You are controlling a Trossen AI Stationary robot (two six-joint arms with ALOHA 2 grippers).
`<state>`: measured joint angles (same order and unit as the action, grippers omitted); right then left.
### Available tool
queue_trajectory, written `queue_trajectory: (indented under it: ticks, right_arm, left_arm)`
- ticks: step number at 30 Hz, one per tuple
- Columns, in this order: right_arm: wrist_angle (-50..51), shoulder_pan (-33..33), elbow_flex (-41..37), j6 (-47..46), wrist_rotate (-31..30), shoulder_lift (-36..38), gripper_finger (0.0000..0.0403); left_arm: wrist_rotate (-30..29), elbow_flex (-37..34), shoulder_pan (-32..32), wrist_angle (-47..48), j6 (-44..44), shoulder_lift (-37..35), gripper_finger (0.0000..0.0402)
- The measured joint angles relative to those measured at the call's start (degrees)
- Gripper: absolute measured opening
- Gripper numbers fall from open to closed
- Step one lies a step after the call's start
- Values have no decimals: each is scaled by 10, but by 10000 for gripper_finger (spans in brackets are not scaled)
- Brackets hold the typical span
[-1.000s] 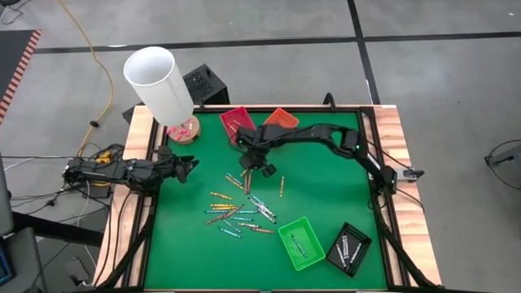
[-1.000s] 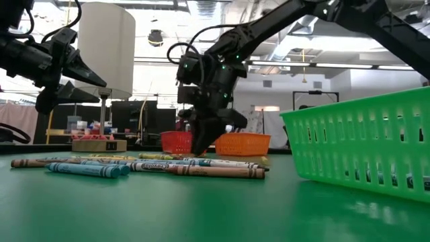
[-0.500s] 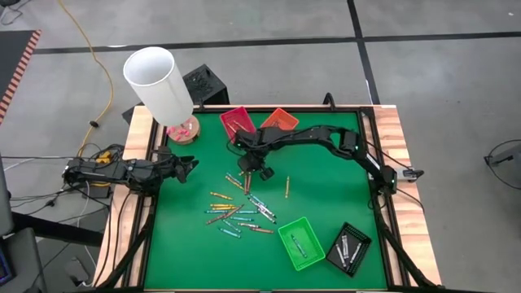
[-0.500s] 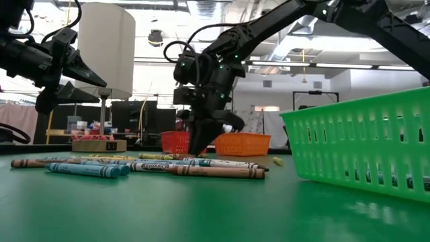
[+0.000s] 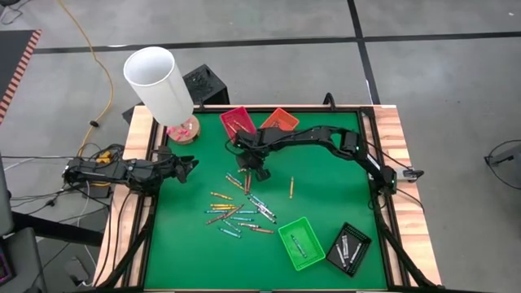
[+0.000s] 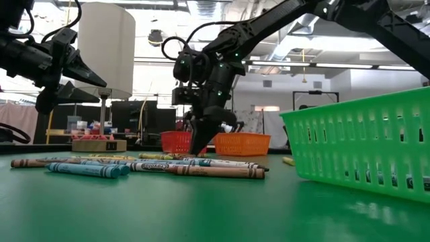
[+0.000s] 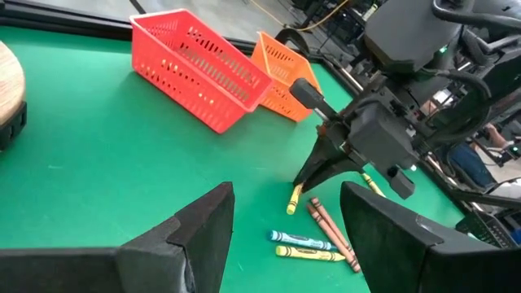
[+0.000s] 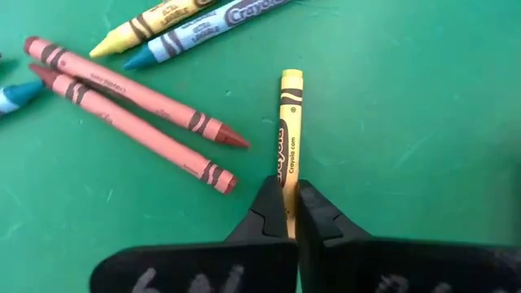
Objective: Sort crayons
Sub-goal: Put the light green crayon into the red bin
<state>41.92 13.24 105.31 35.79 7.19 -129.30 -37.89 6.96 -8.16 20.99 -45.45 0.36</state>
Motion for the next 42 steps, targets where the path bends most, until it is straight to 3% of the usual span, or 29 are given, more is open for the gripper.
queue_trajectory:
  ticks: [14,28,36,42]
  right_arm:
    - [-32,-5,0,-134,2,78,2]
    - [-227,22,0,-229,0,90,2]
    - [-327,50,2,-322,-139,83,2]
    - [-302,75,3,-407,-164,71,2]
  left_arm:
    - [-1,0,0,0,2,0,215]
    - [-1,0,0,0,-1,0,215]
    - [-3,0,0,0,2,0,215]
    - [-3,0,0,0,2,0,215]
